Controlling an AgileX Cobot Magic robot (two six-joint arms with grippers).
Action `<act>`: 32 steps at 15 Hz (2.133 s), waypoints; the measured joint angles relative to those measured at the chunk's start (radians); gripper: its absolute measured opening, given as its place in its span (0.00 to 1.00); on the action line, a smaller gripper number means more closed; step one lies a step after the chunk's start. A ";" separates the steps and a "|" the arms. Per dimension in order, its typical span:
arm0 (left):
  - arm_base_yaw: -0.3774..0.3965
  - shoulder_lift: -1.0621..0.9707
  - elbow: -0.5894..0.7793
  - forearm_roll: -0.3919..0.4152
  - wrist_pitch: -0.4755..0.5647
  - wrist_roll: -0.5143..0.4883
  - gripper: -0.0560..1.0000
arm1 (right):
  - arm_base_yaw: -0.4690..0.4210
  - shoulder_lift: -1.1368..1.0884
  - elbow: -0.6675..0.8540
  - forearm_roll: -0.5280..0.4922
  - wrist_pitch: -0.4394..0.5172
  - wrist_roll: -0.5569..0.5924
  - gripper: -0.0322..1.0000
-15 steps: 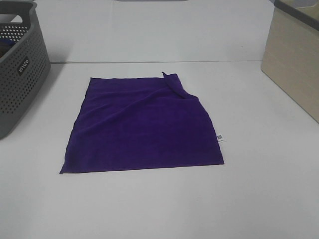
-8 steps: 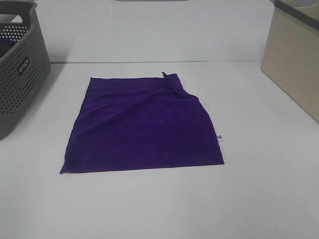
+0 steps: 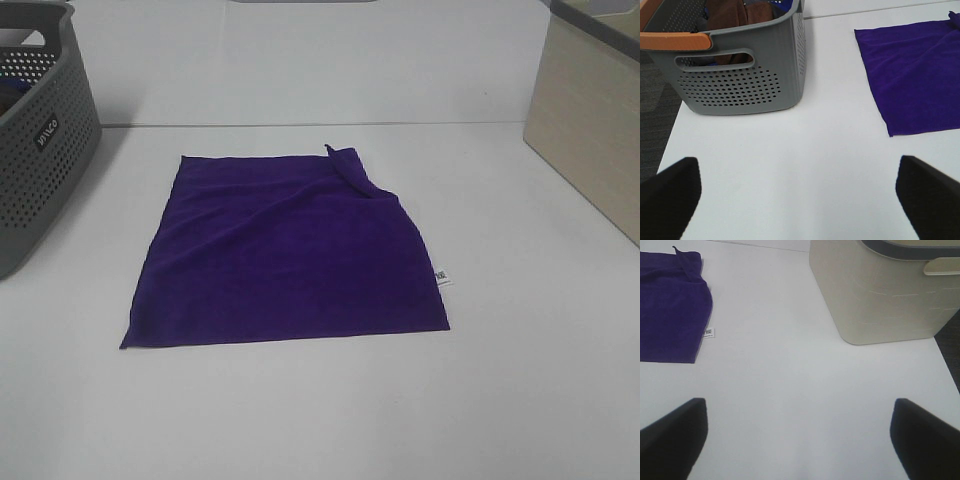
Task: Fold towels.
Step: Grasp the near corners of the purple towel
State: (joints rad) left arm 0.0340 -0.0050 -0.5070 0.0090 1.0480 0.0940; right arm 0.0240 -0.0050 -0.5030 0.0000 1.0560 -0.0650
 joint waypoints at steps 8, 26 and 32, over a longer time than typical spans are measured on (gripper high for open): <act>0.000 0.041 -0.002 -0.032 0.005 0.000 0.99 | 0.000 0.040 -0.026 0.018 -0.001 0.008 0.96; -0.232 1.720 -0.403 -0.392 -0.349 0.162 0.99 | -0.115 1.714 -0.441 0.789 -0.169 -0.629 0.95; -0.232 1.908 -0.554 -0.392 -0.344 0.185 0.99 | -0.098 1.884 -0.441 0.781 -0.283 -0.624 0.95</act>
State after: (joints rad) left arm -0.1980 1.9030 -1.0610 -0.3830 0.7040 0.2790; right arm -0.0740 1.8790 -0.9440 0.7810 0.7730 -0.6890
